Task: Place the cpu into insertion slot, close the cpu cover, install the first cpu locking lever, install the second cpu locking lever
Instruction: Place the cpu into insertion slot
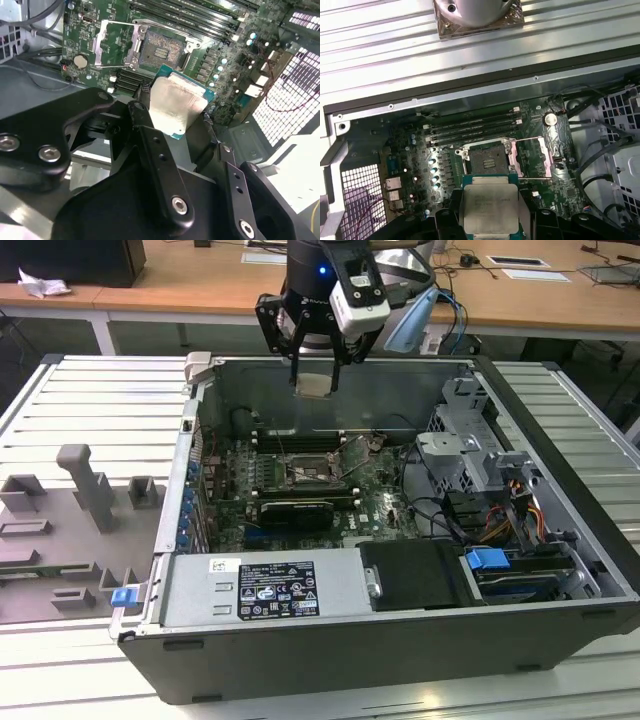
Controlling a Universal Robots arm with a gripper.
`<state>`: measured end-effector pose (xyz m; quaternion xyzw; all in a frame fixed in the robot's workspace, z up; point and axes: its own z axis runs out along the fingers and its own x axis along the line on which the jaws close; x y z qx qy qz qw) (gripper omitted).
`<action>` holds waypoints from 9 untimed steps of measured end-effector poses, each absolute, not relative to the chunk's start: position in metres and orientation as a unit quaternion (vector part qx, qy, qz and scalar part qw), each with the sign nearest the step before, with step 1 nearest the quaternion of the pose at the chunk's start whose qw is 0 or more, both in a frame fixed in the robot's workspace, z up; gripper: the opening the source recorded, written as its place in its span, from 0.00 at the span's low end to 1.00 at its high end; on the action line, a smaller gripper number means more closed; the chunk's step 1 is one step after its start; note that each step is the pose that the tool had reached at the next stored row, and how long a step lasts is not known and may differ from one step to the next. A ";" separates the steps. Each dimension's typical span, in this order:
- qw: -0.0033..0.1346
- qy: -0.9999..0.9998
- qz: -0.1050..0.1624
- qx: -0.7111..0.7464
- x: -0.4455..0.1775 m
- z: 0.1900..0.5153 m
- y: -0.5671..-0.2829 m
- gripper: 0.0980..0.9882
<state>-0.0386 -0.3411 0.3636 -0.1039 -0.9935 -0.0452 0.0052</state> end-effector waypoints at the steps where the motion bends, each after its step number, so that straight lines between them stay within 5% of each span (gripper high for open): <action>1: 0.005 -0.993 -0.045 -0.110 -0.039 0.363 -0.341 0.48; 9: 0.004 -0.991 -0.045 -0.128 -0.039 0.360 -0.341 0.48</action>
